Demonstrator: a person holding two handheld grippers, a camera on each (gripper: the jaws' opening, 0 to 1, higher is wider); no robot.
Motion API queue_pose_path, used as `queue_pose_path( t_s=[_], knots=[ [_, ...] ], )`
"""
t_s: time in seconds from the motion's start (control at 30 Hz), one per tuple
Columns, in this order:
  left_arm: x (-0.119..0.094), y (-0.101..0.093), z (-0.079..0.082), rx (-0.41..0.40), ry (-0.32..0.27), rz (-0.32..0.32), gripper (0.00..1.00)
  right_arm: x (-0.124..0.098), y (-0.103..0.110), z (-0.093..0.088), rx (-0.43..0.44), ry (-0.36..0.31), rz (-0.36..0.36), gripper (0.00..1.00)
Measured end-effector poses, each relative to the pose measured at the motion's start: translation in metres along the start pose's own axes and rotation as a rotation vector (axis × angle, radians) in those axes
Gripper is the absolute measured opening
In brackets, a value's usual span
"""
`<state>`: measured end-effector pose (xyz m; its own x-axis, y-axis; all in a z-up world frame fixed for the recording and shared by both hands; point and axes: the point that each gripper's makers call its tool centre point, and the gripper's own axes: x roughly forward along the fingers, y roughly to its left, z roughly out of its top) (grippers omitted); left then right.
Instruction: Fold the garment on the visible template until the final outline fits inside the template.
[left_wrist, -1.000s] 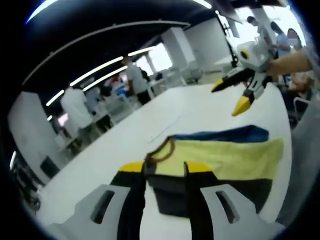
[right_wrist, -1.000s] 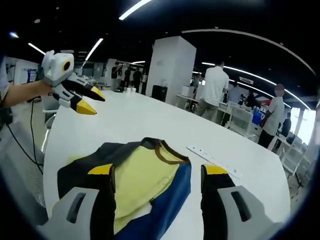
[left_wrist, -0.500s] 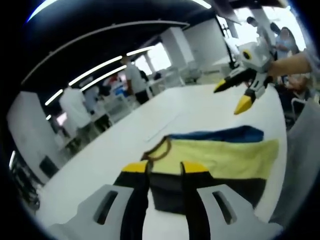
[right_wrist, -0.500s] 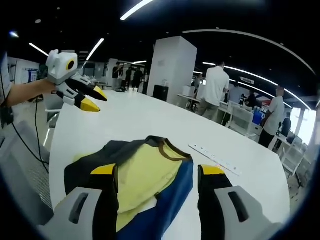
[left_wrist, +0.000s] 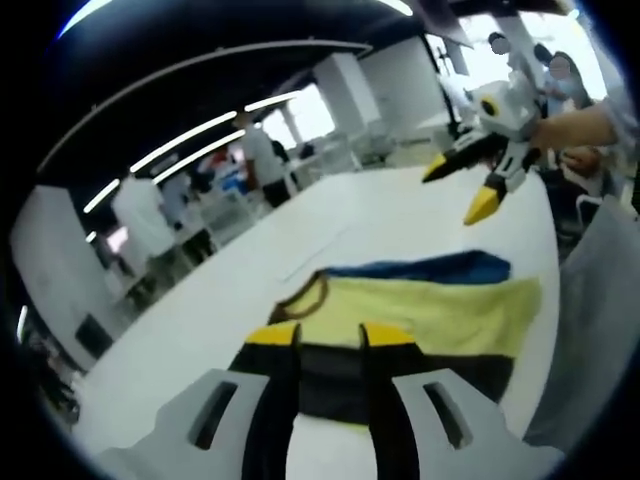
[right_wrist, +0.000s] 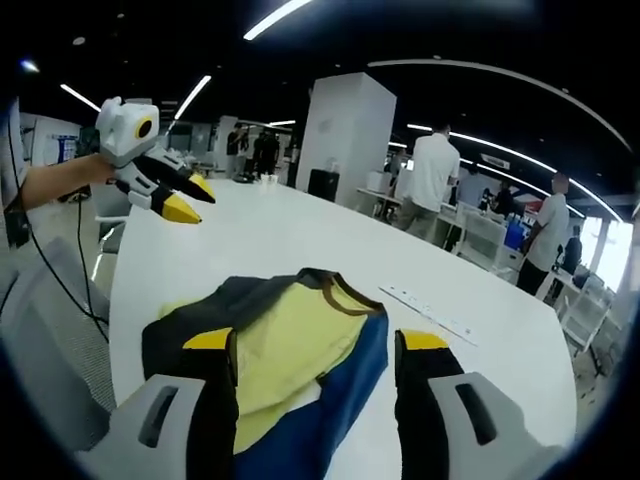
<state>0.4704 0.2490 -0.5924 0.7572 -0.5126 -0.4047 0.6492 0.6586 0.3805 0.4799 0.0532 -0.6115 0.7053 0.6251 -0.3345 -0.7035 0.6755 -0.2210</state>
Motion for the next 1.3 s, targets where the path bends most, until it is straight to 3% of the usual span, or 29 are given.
queue_pose_path(
  t_s=[0.37,0.47,0.77,1.03,1.3],
  knots=[
    [-0.003,-0.024,-0.002,0.008,0.018,-0.045,0.19,-0.017,0.003,-0.006,-0.006,0.008,-0.012,0.61],
    [-0.008,-0.016,-0.005,-0.004,0.003,-0.05,0.19,-0.023,0.009,-0.003,-0.003,0.001,-0.011,0.62],
    [-0.022,-0.025,-0.002,-0.008,0.013,-0.059,0.3,-0.038,0.025,-0.001,-0.012,0.009,0.003,0.74],
    [-0.032,-0.03,-0.009,-0.004,0.037,-0.061,0.42,-0.051,0.032,0.011,-0.006,-0.004,-0.004,0.84],
    [-0.045,-0.041,-0.01,-0.002,0.042,-0.079,0.5,-0.06,0.044,0.012,-0.006,0.004,0.017,0.88]
  ],
)
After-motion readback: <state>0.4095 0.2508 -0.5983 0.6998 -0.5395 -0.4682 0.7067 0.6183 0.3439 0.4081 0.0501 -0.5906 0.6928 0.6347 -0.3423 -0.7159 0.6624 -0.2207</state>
